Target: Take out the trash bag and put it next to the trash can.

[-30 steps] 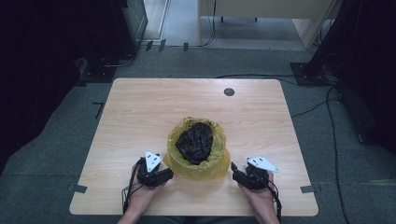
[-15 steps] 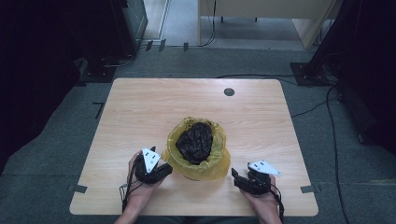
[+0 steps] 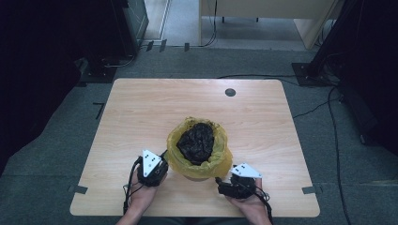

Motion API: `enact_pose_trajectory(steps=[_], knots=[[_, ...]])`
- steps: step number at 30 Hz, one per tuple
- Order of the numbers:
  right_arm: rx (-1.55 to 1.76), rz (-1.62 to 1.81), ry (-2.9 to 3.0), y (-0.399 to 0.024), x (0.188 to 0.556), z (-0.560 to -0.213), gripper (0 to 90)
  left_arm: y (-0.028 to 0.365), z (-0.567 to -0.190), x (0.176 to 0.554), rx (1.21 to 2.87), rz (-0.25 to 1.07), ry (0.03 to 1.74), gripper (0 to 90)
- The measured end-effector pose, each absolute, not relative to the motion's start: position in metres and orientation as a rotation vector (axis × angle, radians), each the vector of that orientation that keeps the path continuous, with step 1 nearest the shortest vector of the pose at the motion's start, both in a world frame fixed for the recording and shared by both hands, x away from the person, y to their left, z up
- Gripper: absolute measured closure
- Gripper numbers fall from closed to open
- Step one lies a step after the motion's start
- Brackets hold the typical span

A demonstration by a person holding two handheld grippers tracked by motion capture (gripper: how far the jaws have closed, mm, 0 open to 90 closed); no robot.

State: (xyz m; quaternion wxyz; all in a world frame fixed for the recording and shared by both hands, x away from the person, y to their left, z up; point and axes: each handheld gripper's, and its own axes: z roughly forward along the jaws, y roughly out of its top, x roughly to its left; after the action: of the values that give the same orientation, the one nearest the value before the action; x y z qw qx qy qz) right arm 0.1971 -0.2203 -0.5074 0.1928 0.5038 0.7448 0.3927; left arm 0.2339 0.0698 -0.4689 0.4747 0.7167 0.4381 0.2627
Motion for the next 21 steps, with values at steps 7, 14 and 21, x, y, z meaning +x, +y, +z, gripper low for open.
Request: enact_pose_trajectory(steps=[7,14,21], knots=[[1.368,0.991,2.103,-0.210,0.195,-0.509,17.9,0.074,-0.465,0.235,1.741,0.606,1.086,89.5],[1.388,1.010,1.952,-0.223,0.200,-0.503,41.8,0.073,-0.460,0.234,1.730,0.597,1.085,89.7],[1.268,1.052,1.884,-0.217,0.202,-0.495,71.1,0.073,-0.454,0.232,1.720,0.591,1.087,89.9]])
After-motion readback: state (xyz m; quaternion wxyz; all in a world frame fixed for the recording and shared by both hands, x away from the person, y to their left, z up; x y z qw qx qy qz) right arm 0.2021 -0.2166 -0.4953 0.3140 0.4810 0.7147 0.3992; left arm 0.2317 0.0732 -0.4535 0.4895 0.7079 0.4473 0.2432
